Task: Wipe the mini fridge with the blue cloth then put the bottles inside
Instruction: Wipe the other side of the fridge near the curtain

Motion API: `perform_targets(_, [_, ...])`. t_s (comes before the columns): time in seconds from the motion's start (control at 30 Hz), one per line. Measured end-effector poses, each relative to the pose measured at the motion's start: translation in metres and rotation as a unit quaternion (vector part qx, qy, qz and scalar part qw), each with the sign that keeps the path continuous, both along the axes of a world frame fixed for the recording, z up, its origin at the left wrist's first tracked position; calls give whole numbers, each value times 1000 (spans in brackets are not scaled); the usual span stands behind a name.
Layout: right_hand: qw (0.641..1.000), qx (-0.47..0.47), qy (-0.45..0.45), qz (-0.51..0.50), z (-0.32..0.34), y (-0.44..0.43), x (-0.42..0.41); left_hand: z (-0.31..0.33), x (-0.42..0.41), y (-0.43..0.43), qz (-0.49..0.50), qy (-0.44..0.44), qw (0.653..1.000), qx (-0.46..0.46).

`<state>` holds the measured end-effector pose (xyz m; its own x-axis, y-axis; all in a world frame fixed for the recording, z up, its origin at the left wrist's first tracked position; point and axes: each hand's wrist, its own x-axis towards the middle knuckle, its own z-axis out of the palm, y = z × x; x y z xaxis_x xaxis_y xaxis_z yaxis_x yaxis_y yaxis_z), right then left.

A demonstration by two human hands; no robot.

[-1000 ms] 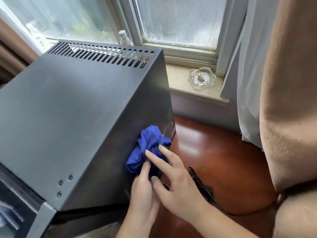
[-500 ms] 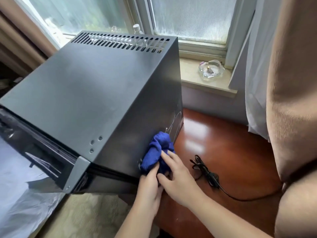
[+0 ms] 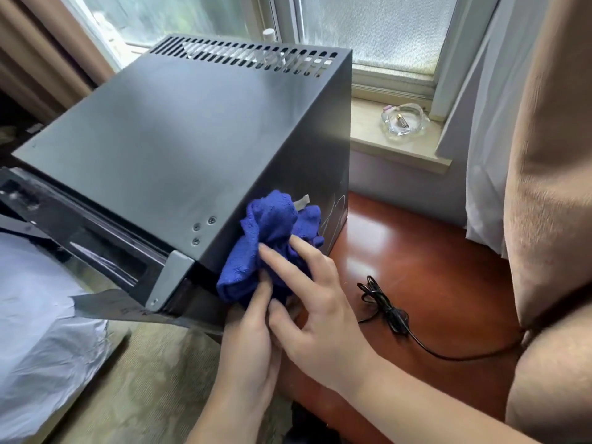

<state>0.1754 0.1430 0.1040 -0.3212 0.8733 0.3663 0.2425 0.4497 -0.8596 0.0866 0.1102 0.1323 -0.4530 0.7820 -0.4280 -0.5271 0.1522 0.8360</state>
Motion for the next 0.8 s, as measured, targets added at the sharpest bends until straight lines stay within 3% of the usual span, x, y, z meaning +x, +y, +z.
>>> perform_targets(0.13, [992, -101, -70, 25, -49, -10, -1, -40, 2, -9, 1, -4, 997, -83])
perform_targets(0.23, [966, -220, -110, 79, -83, -26, 2, -79, -4, -24, -24, 93, 972, -213])
perform_targets(0.37, [949, -271, -115, 111, -94, -40, 1, -99, -14, -51, -35, 100, 949, -299])
perform_targets(0.47, [969, -218, -85, 77, -70, -43, -3, -62, -11, -59, -30, 82, 967, -241])
perform_targets(0.67, [997, -18, 27, 65, 4, -45, -15, 4, -17, -62, 23, 173, 974, -143])
perform_targets(0.8, [997, -42, 15, 65, -21, -40, -15, -21, -19, -55, 23, 180, 975, -129])
